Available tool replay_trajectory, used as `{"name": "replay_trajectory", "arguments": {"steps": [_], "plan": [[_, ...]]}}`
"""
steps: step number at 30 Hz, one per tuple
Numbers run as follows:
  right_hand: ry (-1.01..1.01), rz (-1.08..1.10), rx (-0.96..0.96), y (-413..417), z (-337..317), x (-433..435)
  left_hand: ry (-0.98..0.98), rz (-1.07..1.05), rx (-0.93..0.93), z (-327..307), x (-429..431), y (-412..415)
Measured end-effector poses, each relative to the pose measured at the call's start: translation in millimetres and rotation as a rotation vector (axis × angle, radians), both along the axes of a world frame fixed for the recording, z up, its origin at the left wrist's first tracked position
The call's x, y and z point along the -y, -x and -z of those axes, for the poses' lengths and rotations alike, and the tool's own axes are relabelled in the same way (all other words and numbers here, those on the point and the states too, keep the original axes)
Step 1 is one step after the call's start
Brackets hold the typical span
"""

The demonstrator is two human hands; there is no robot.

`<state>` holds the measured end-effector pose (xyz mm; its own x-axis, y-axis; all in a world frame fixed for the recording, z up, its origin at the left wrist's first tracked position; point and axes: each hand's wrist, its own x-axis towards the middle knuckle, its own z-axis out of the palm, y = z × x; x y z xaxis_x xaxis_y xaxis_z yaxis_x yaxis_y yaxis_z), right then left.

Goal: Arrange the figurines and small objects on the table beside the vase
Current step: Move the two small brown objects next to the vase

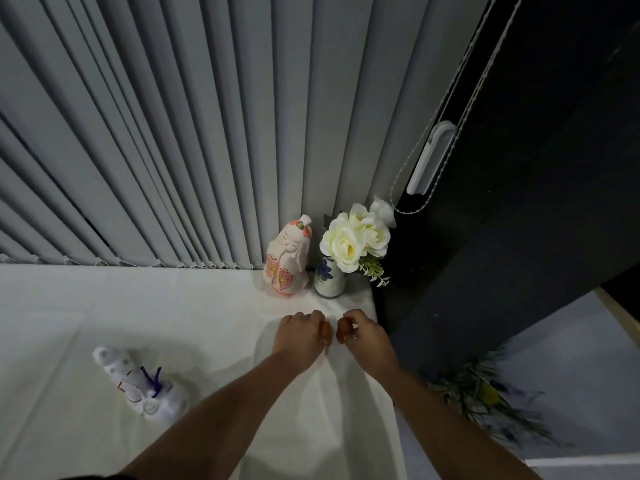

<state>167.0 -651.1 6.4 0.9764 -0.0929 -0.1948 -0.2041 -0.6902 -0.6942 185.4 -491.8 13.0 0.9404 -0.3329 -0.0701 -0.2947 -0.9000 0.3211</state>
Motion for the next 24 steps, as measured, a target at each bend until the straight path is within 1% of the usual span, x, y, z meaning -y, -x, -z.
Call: {"name": "replay_trajectory", "arguments": {"steps": [6,14,24], "plan": [[-0.041,-0.005,-0.024,-0.8,2.1,3.1,0.043,-0.014,-0.02,3.5,3.7,-1.5],[-0.079,-0.042,-0.025,3.0,1.8,1.9,0.041,0.014,-0.038,3.7,2.1,-0.6],[-0.024,-0.068,-0.017,4.0,-0.3,3.2,0.099,0.003,-0.119,2.9,-1.6,1.2]]}}
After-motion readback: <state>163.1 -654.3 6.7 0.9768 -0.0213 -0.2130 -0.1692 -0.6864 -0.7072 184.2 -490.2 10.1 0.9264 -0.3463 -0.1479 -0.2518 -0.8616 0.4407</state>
